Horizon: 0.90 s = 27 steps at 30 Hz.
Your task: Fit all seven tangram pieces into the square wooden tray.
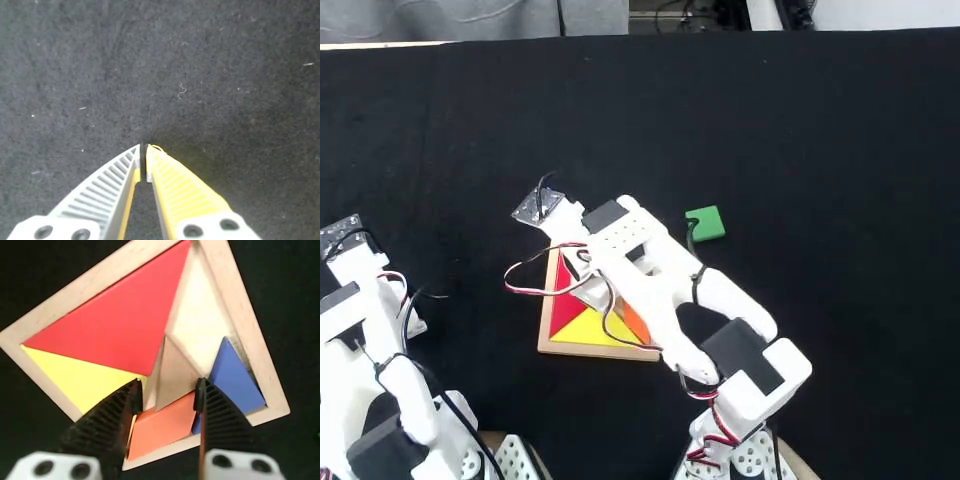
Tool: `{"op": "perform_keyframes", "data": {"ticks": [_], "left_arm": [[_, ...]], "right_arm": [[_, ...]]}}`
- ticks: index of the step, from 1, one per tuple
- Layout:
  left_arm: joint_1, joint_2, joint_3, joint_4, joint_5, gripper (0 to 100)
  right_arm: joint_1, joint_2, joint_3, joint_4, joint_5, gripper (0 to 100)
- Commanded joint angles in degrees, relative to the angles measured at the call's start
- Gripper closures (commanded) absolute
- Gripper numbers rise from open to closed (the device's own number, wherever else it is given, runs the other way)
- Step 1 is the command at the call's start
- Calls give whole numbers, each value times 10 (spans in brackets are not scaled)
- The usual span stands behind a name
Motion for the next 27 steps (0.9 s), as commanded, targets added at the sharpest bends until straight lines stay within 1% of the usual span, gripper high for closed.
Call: {"op": "perform_keyframes", "data": {"ticks": [1,4,10,23,27], "left_arm": [[2,-14,0,-6,-4,966],[2,-14,0,-6,-4,966],[2,-14,0,-6,-4,966],[2,-14,0,-6,-4,966],[2,-14,0,-6,-4,966]], "right_arm": [[-9,-2,-2,-7,-2,825],[-6,0,0,-18,-1,825],[24,0,-1,-18,0,825],[21,3,1,-18,0,825],[-8,3,11,-25,0,825]]}}
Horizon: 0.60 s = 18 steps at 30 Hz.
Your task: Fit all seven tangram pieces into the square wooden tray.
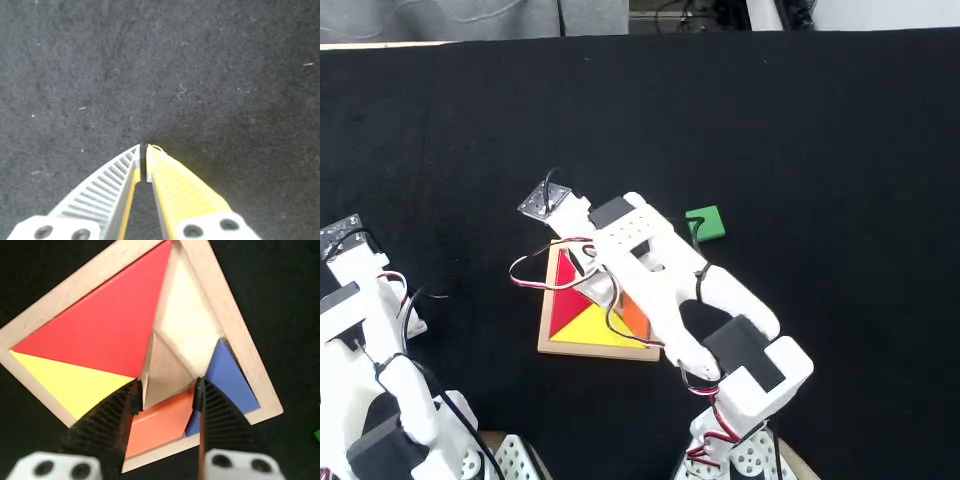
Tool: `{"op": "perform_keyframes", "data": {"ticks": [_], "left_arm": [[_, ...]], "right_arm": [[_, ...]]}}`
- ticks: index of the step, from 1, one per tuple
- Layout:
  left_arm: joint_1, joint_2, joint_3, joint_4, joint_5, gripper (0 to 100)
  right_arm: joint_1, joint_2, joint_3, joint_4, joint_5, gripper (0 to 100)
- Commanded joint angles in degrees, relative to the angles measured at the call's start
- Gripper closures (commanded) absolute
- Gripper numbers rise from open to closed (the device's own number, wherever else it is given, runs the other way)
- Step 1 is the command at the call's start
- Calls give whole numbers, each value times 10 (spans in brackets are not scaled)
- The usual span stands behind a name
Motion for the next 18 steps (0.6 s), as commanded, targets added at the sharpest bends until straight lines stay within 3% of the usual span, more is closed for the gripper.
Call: {"op": "perform_keyframes", "data": {"ticks": [1,18], "left_arm": [[2,-14,0,-6,-4,966],[2,-14,0,-6,-4,966]], "right_arm": [[-26,2,14,-25,0,825],[41,2,38,-71,21,825]]}}
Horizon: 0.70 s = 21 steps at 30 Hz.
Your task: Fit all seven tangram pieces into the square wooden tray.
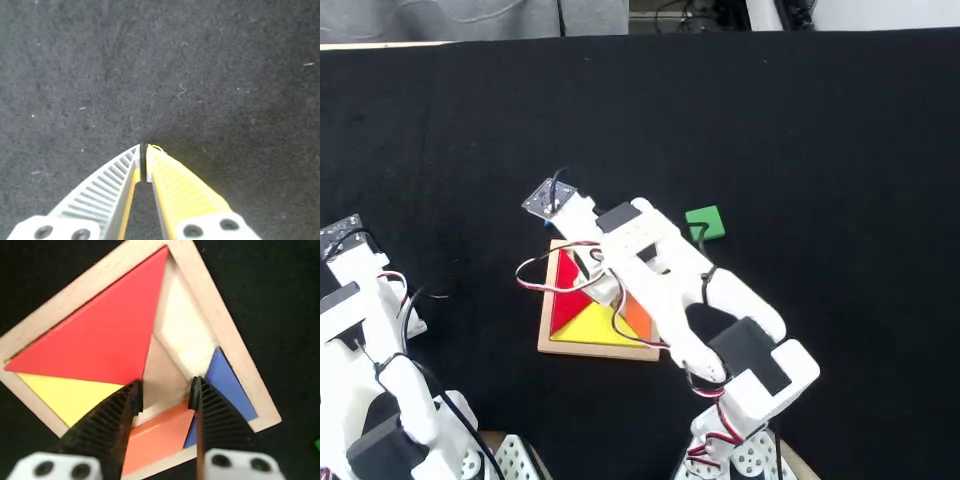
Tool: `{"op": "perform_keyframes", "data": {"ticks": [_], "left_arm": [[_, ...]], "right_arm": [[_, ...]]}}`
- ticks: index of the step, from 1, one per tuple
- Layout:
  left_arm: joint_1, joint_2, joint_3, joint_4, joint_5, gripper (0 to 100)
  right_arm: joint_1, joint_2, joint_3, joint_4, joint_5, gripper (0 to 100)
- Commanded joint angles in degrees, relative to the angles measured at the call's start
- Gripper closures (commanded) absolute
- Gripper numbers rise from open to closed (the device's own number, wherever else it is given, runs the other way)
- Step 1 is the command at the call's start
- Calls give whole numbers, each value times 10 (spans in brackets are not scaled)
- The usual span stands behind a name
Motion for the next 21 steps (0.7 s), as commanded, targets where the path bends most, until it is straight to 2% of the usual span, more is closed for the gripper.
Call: {"op": "perform_keyframes", "data": {"ticks": [1,11,18,21], "left_arm": [[2,-14,0,-6,-4,966],[2,-14,0,-6,-4,966],[2,-14,0,-6,-4,966],[2,-14,0,-6,-4,966]], "right_arm": [[20,5,3,-11,15,825],[-19,5,15,-11,17,825],[-18,5,15,-11,21,825],[4,5,15,-11,22,825]]}}
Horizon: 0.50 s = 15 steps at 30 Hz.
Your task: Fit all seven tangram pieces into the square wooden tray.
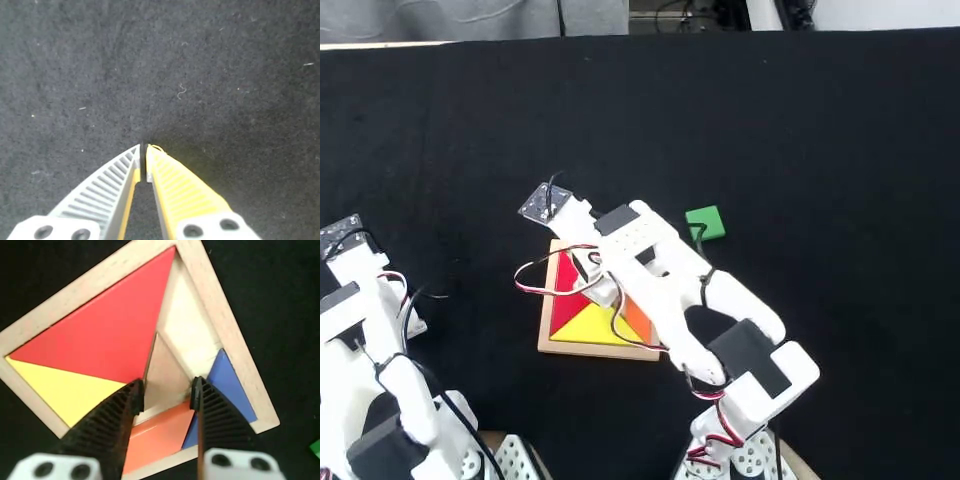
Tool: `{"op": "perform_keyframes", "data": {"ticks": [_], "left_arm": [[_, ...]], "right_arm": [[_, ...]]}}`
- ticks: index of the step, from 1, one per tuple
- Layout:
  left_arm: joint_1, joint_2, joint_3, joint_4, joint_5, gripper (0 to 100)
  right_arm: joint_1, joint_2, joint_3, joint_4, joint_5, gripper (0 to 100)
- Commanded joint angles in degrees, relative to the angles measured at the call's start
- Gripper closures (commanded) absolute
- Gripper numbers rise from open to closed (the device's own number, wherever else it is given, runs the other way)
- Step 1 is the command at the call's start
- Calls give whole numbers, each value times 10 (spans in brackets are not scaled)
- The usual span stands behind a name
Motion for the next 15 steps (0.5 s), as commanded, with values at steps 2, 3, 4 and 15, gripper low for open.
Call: {"op": "perform_keyframes", "data": {"ticks": [2,3,4,15], "left_arm": [[2,-14,0,-6,-4,966],[2,-14,0,-6,-4,966],[2,-14,0,-6,-4,966],[2,-14,0,-6,-4,966]], "right_arm": [[25,8,7,-7,4,825],[25,8,8,-6,4,825],[19,8,8,-5,4,825],[18,9,24,-11,25,825]]}}
